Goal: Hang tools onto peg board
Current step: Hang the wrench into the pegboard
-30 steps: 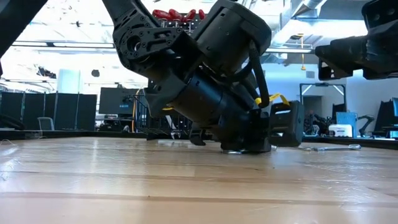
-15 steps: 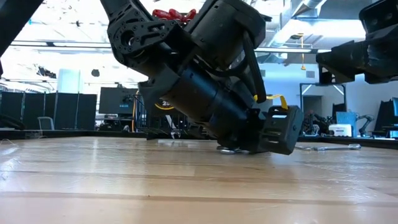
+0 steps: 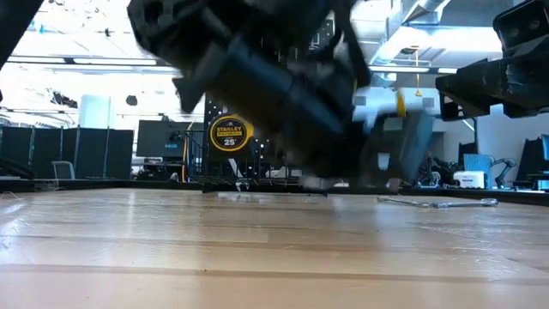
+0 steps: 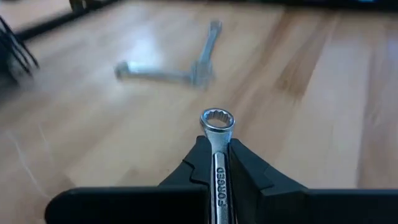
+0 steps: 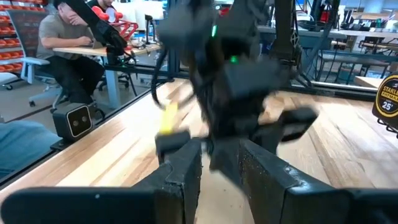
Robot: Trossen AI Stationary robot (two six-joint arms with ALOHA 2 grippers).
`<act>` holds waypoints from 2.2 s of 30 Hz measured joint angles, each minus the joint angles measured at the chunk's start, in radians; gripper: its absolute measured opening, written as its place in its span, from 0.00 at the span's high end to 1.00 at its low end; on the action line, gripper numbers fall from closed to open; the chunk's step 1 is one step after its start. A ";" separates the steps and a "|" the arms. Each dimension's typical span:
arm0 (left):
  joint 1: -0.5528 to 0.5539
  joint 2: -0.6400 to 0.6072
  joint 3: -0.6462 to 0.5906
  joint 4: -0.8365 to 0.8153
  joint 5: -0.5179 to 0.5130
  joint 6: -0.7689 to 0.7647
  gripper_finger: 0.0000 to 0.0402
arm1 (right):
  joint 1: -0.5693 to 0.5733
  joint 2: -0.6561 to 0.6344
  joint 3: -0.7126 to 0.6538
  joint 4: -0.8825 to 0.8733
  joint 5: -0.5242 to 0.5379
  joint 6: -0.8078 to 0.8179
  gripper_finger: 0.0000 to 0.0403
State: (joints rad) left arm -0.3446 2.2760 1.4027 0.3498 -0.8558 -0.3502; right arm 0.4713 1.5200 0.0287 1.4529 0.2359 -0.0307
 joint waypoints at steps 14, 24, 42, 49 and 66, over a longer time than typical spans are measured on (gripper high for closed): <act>-0.080 -0.162 0.002 -0.046 -0.169 0.313 0.96 | -0.048 0.000 0.118 -0.299 -0.002 0.134 0.70; -0.204 -0.167 0.010 -0.046 -0.405 0.664 0.96 | -0.206 0.000 0.233 -0.342 -0.160 0.422 0.68; -0.243 -0.167 0.010 -0.036 -0.505 0.740 0.96 | -0.172 0.000 0.483 -0.553 -0.239 0.328 0.49; -0.243 -0.167 0.010 -0.041 -0.496 0.740 0.96 | -0.172 0.000 0.486 -0.571 -0.235 0.322 0.82; -0.205 -0.357 0.011 -0.696 -0.086 -0.011 0.63 | -0.150 0.000 0.486 -0.664 -0.185 0.254 0.94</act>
State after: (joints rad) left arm -0.5498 1.9188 1.4139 -0.3458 -0.9416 -0.3607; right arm 0.3211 1.5196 0.5148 0.7887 0.0510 0.2233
